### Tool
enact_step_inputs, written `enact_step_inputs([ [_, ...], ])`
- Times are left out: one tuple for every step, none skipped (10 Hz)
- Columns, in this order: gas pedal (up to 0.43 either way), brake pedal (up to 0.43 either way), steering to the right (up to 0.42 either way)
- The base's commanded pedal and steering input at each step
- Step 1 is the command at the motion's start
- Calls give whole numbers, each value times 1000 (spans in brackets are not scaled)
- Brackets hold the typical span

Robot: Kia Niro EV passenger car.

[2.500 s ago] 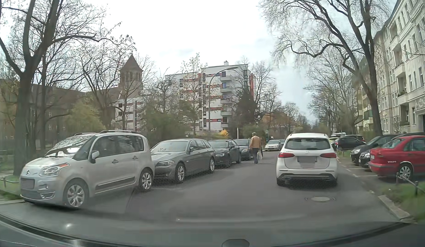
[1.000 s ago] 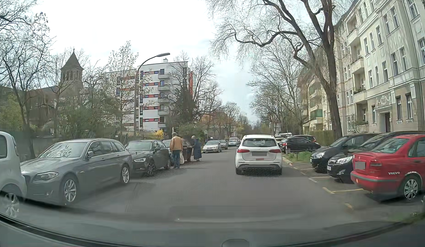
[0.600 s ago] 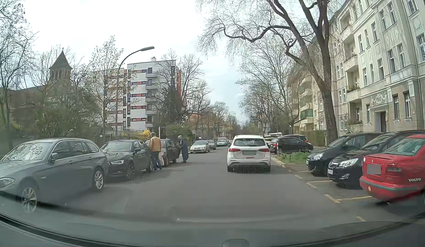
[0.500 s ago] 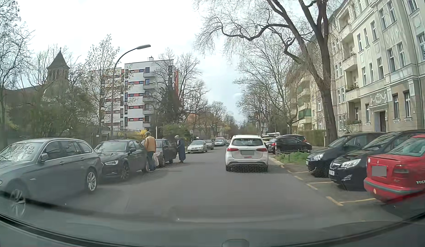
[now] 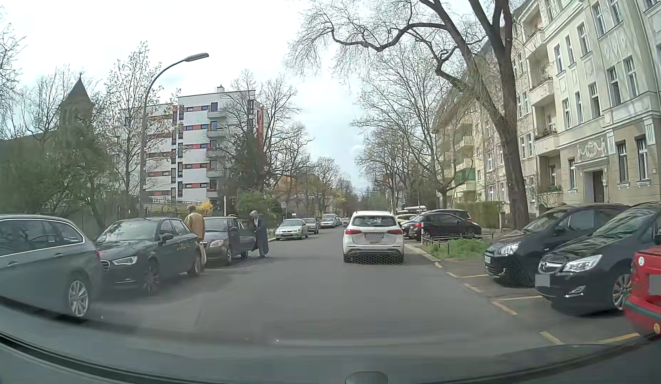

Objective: Follow the waypoints while adhering to traffic rules and regulations

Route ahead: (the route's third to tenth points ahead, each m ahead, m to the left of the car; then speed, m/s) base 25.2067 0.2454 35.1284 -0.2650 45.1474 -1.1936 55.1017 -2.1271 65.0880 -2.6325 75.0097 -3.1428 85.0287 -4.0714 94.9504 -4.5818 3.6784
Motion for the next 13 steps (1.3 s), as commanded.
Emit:
enact_step_inputs([
  [118,0,30],
  [118,0,28],
  [110,0,27],
  [98,0,20],
  [79,0,15],
  [47,0,13],
  [28,0,13],
  [28,0,12],
  [28,0,12],
  [28,0,12],
  [39,0,12],
  [47,0,12],
  [47,0,12],
])
